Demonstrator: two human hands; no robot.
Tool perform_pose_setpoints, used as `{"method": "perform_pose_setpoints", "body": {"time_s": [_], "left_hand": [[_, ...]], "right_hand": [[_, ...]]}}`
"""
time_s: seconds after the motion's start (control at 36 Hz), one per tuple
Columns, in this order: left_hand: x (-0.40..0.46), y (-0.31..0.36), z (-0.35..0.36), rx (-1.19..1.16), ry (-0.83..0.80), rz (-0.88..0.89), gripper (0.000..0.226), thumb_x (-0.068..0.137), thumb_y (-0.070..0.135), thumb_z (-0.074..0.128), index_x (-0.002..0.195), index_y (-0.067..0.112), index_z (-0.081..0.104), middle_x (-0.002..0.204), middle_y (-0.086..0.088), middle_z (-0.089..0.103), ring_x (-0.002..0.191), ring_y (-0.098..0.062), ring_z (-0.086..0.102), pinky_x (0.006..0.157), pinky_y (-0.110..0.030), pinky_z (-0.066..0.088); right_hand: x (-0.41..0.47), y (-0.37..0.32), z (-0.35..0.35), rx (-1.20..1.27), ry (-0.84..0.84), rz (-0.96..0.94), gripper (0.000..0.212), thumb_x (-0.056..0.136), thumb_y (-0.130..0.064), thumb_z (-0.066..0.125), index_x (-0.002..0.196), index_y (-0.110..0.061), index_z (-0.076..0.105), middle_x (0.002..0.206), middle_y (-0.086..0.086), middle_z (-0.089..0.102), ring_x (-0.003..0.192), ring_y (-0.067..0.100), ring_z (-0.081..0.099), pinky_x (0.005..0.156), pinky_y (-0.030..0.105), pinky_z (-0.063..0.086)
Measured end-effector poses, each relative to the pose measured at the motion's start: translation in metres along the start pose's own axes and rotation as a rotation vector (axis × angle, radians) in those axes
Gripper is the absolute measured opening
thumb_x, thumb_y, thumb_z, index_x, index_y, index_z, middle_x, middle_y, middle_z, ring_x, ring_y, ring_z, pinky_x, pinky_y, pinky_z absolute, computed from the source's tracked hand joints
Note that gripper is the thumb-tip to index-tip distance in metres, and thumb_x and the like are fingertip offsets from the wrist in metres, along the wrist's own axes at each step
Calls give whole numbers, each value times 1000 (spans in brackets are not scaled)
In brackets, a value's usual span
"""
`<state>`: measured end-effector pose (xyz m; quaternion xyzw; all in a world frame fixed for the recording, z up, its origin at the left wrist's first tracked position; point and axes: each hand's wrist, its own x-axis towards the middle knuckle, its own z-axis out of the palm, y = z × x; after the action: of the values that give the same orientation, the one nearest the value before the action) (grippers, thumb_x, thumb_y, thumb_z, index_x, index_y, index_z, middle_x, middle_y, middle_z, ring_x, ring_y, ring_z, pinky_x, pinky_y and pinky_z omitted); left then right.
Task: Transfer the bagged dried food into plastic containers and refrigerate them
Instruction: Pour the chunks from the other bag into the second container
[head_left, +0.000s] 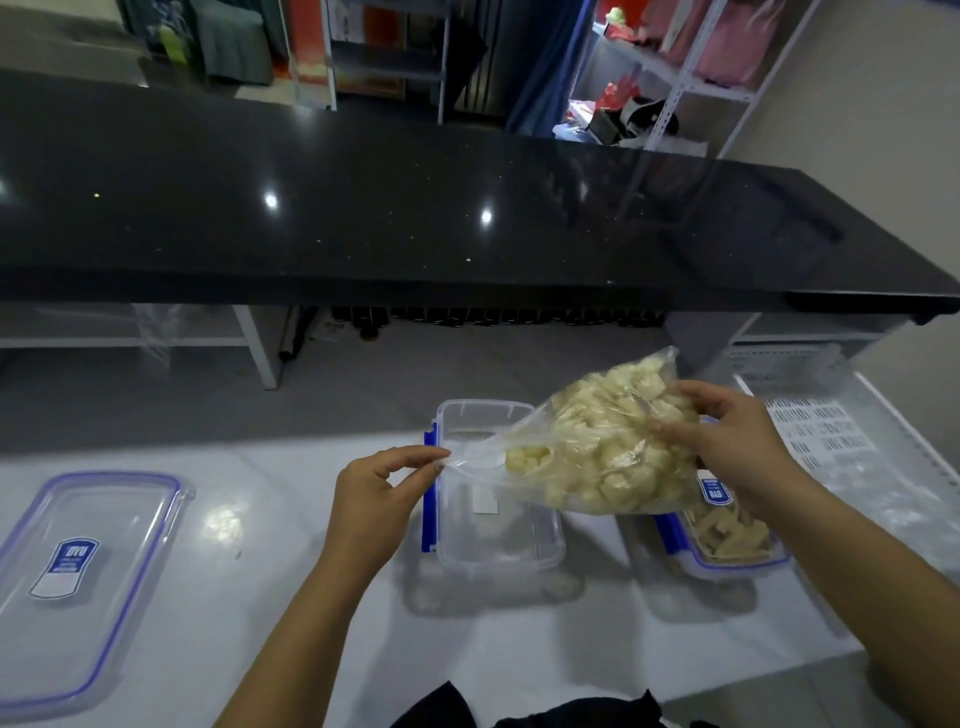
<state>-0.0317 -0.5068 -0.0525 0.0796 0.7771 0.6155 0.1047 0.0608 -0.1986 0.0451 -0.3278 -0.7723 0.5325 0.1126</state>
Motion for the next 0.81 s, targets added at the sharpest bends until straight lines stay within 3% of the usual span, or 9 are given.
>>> {"method": "perform_pose_setpoints", "body": {"time_s": [0.22,0.36,0.56,0.69,0.81], "left_hand": [[-7,-4,3,-35,42,-32,10,89,23,72,95,26,79,103,14,73,98,-6,67,65,-1,47],[-14,1,9,-35,31,-34,16,90,19,70,88,36,72,96,22,67,90,0,63,59,2,42],[-17,-4,14,-55,38,-68,11,90,21,70,93,31,74,98,19,68,91,-2,64,58,-1,46],[-19,-10,17,-34,21,-61,11,90,20,70,93,29,75,100,16,69,97,-4,64,64,-6,51],[-19,-14,18,-31,17,-70,10,90,23,70,95,30,76,102,15,69,99,-4,63,65,-11,55]], "right_hand": [[0,-9,1,49,-17,-18,44,75,2,80,108,-23,65,102,2,69,84,20,70,63,35,57],[3,-15,-1,81,-32,-30,40,75,0,79,101,-28,66,99,-1,71,79,14,71,58,28,52],[6,-18,0,79,-36,-50,42,74,-1,80,104,-28,66,102,0,72,86,18,72,59,29,54],[9,-16,2,92,-9,-50,47,74,-2,81,112,-25,65,103,-2,71,89,16,70,68,35,56],[5,-14,6,75,-25,-53,46,76,1,79,114,-22,65,99,-2,71,82,12,70,60,28,55]]}}
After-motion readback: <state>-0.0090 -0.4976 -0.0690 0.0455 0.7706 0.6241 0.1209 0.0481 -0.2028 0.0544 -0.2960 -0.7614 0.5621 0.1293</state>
